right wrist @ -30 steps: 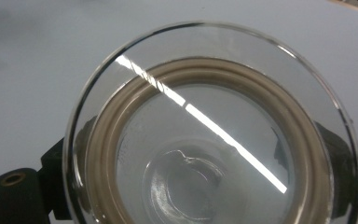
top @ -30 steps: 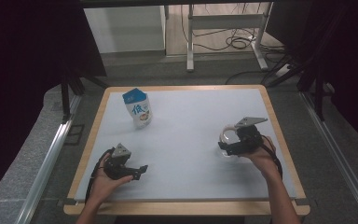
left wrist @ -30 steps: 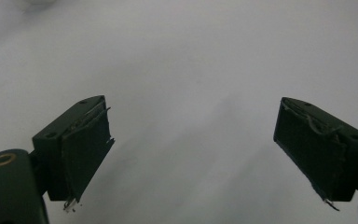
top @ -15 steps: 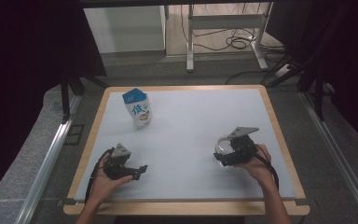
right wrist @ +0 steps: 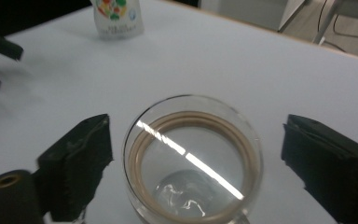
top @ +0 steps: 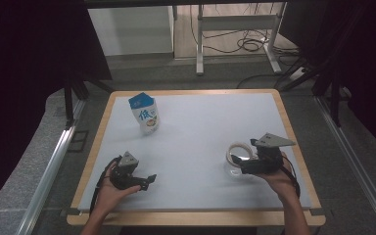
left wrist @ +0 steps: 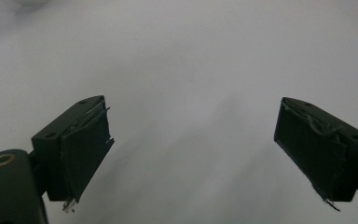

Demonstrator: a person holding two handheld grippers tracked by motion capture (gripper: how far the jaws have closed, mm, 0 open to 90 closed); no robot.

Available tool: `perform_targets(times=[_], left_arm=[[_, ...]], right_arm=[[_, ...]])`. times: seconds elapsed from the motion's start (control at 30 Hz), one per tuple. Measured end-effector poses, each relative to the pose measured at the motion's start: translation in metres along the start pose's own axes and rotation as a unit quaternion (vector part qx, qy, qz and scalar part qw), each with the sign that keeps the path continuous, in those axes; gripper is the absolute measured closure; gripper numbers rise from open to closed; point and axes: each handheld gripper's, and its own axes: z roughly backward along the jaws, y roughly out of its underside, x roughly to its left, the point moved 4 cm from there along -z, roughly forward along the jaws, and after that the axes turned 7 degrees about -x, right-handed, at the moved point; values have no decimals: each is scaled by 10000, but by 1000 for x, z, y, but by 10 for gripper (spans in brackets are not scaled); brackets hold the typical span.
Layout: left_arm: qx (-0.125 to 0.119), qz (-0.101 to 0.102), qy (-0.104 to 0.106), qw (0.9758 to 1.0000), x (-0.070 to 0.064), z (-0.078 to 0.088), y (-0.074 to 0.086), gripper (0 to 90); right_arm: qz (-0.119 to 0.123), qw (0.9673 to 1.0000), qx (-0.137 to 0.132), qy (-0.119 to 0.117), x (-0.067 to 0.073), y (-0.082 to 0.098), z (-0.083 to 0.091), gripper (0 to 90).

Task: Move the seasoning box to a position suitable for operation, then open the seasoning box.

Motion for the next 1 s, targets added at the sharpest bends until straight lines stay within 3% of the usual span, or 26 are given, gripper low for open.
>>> perform_targets(times=[0.1, 0.23, 0.27, 0.3, 0.33, 0.47, 0.6, 1.0], left_arm=[[7, -10, -6, 10000, 0, 0, 0, 107], [-2, -7, -15, 10000, 1, 0, 1, 107], [-2, -7, -15, 10000, 1, 0, 1, 107], [-2, -1, -21, 10000, 1, 0, 1, 107], [1, -1, -19, 10000, 1, 0, 1, 108], [-6, 2, -14, 10000, 0, 0, 1, 108], [-26, 10, -4, 10000, 0, 1, 1, 109], [-49, 30, 10, 10000, 0, -2, 0, 123]], right_arm=[[-97, 9997, -225, 51, -5, 0, 11, 252], [-208, 9988, -441, 29, -10, 1, 26, 504], [-208, 9988, -441, 29, -10, 1, 26, 504], [-207, 9985, -492, 148, -11, 1, 30, 580], [-147, 9981, -517, 293, -13, 1, 37, 724], [-100, 9978, -514, 399, -13, 0, 44, 853], [-97, 9979, -496, 416, -12, 2, 46, 900], [-58, 9986, -372, 372, -9, 14, 47, 900]])
